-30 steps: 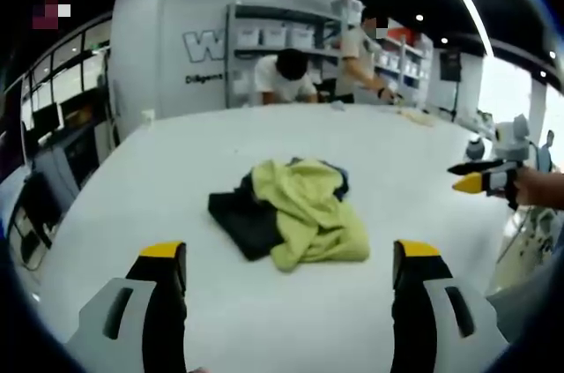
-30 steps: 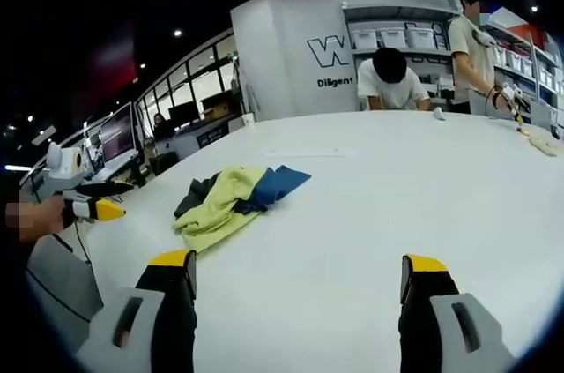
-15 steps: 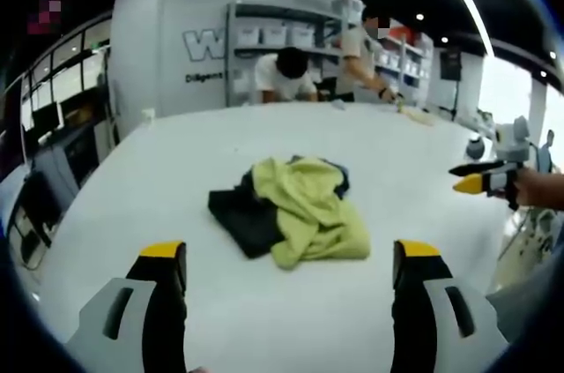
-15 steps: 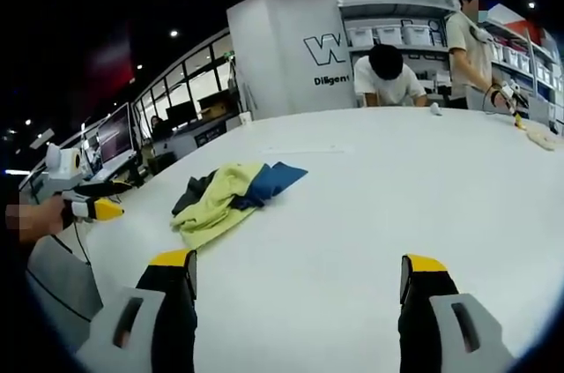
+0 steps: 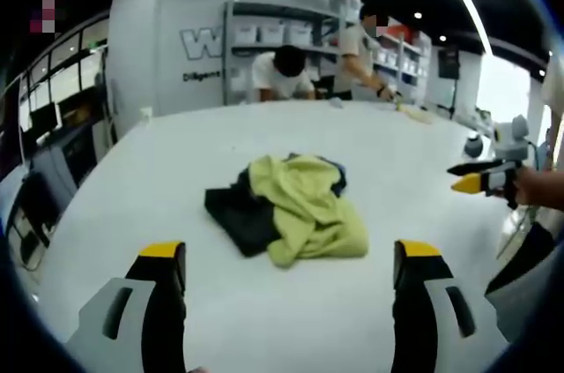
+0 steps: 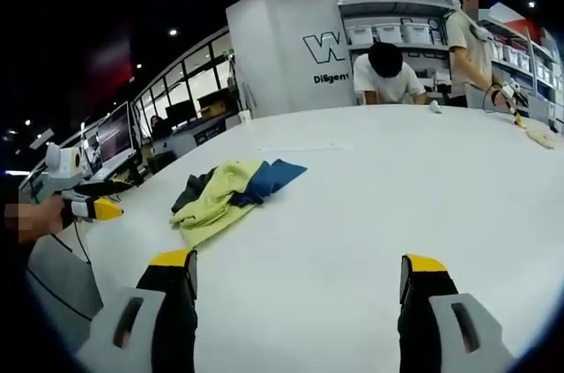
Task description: Fold the garment on the visible template until the final outline fits inside the template.
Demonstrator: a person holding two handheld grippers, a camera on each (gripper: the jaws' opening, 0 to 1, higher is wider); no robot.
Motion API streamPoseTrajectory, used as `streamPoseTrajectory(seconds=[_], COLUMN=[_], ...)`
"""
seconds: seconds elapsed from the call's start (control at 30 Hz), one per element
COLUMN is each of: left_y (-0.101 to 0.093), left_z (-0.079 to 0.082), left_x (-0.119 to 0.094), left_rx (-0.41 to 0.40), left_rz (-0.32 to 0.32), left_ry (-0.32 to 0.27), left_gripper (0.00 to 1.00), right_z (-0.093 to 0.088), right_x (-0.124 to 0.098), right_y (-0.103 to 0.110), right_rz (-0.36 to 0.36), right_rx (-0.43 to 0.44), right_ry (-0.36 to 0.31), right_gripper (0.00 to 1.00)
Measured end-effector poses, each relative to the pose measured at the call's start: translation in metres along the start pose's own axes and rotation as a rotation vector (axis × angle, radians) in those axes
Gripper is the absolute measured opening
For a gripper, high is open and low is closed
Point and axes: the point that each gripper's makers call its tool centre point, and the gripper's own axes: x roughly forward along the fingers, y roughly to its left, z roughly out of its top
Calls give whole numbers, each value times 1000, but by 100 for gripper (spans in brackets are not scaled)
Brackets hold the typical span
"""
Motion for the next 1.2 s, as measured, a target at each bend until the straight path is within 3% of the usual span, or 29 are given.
streamPoseTrajectory(seconds=[0.93, 1.2], left_y=[3, 10], left_z=[-2, 11], left_x=[7, 29], left_rx=[6, 22], left_rz=[9, -6], left_ry=[6, 13], left_gripper=[92, 92], right_z=[-10, -13], right_x=[-3, -6], right_y=[-7, -9], right_rz=[-14, -22], right_rx=[23, 35], right_ry=[15, 19], right_gripper=[95, 95])
